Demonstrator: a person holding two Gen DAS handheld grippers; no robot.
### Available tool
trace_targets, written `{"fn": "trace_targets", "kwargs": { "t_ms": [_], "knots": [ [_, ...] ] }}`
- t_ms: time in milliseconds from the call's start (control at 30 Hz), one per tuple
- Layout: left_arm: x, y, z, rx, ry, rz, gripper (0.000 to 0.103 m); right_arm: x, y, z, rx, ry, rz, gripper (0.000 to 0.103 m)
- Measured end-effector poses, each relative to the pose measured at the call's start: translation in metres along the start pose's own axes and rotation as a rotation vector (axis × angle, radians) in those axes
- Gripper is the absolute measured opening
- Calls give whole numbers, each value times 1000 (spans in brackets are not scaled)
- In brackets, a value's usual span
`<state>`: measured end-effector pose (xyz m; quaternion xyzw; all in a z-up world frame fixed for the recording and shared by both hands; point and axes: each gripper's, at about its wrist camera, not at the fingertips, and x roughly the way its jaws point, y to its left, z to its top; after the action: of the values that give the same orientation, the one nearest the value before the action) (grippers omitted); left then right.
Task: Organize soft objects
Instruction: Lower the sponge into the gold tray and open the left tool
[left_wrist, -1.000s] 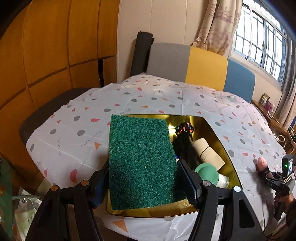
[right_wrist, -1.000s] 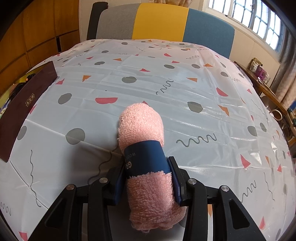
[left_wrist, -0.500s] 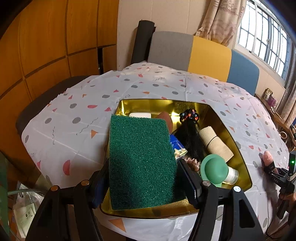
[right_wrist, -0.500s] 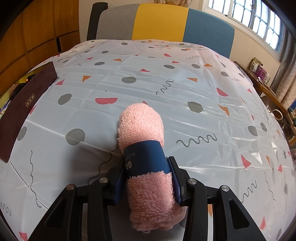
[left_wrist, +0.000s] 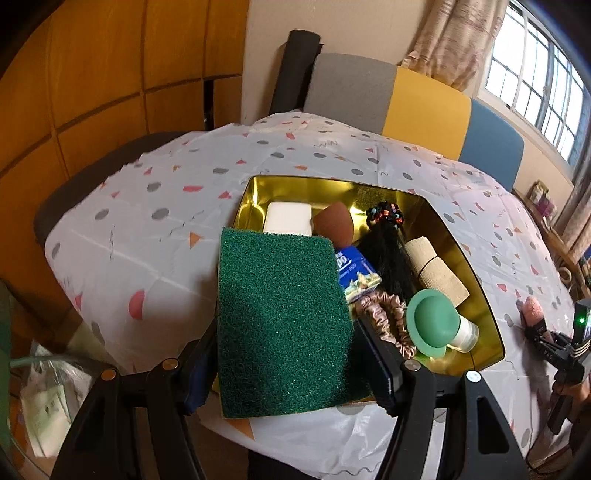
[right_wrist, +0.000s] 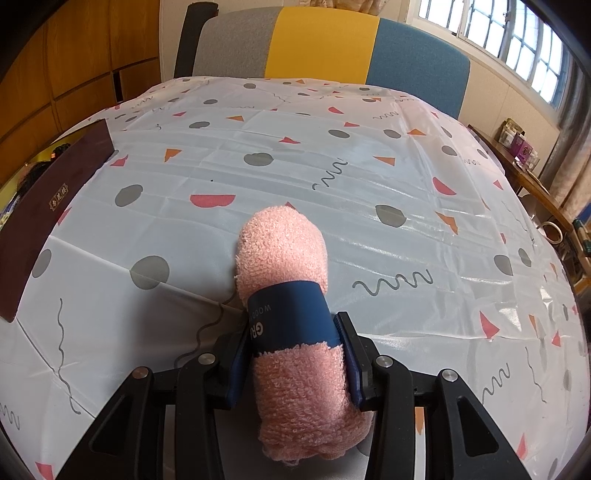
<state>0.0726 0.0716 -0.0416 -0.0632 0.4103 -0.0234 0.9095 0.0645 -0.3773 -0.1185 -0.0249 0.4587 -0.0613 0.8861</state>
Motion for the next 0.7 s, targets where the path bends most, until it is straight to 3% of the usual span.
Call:
{"fn": "trace_targets", "kwargs": {
  "t_ms": [100, 267, 367, 667, 700],
  "knots": [
    [-7, 11, -1, -74, -22, -19, 70, 0, 0, 0, -1, 0, 0, 44],
    [-9, 16, 3, -103, -35, -52, 70, 0, 0, 0, -3, 0, -2, 44],
    [2, 6, 0, -83, 5, -79, 70, 0, 0, 0, -7, 0, -3, 44],
    [70, -8, 14, -98, 185, -47, 71, 0, 0, 0, -13, 0, -6, 44],
    [73, -11, 14, -77, 178, -24, 71, 0, 0, 0, -12, 0, -5, 44]
  ]
}}
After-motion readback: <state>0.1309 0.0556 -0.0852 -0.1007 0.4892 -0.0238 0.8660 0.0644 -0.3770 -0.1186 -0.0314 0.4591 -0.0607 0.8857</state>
